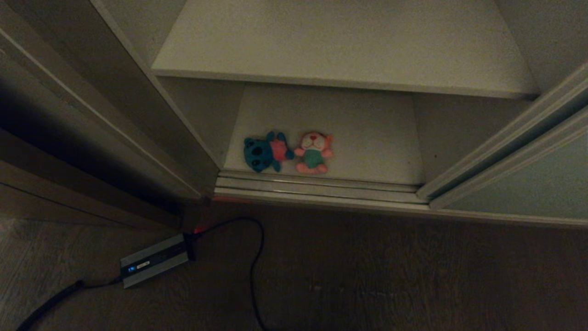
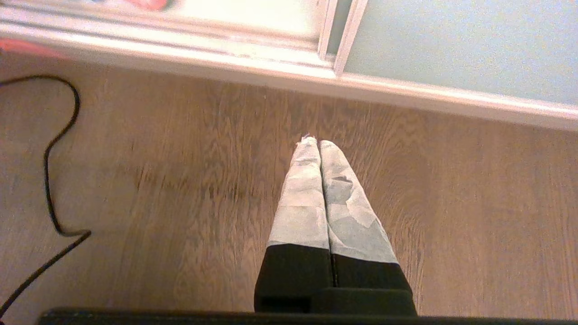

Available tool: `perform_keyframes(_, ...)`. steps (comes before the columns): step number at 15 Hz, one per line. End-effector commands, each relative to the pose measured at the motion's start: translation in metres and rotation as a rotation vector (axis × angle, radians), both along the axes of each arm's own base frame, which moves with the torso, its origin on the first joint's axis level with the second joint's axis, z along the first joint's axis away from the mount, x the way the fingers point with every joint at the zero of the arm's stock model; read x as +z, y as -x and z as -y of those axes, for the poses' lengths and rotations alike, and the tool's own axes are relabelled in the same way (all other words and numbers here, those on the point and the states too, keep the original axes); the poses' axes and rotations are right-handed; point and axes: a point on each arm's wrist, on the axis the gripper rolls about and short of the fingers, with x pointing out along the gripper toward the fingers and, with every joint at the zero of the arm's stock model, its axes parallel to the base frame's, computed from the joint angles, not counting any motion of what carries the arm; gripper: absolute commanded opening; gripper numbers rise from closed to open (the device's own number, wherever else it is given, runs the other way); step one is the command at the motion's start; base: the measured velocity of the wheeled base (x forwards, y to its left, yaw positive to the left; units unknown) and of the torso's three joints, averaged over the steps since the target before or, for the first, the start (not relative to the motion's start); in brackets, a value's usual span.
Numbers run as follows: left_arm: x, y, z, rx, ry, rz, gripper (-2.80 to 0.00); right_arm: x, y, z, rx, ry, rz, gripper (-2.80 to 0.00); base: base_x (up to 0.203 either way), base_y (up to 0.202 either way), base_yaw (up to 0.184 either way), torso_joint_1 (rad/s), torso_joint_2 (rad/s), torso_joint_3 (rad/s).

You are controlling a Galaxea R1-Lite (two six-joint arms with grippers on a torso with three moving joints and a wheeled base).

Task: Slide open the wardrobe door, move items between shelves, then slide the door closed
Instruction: Close the door

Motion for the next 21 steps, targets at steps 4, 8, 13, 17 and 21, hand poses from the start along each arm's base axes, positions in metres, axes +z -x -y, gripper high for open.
perform_keyframes(4, 0.0000, -0.0003, 0.0000, 0.000, 0.003, -0.004, -2.80, -0.0013, -0.0004, 0.0000, 0.002, 0.000, -0.005, -2.80, 0.000, 0.000, 0.000, 0.001, 0.00, 0.201)
perform_keyframes(8, -0.0002, 0.0000, 0.0001, -0.004, -0.004, -0.011, -2.80, -0.0013, -0.0004, 0.0000, 0.000, 0.000, -0.005, -2.80, 0.000, 0.000, 0.000, 0.003, 0.00, 0.204)
perform_keyframes(13, -0.0002, 0.0002, 0.0001, -0.008, -0.008, -0.012, -2.80, -0.0013, -0.0004, 0.0000, 0.000, 0.000, -0.005, -2.80, 0.000, 0.000, 0.000, 0.001, 0.00, 0.197)
perform_keyframes(17, 0.0000, -0.0001, 0.0002, -0.007, -0.006, -0.006, -2.80, -0.0013, -0.0004, 0.0000, 0.000, 0.000, -0.005, -2.80, 0.000, 0.000, 0.000, 0.001, 0.00, 0.069)
perform_keyframes(21, 0.0002, -0.0002, 0.0000, 0.000, 0.021, -0.003, -2.80, -0.0013, -0.0004, 0.0000, 0.002, 0.000, -0.005, -2.80, 0.000, 0.000, 0.000, 0.000, 0.00, 0.000)
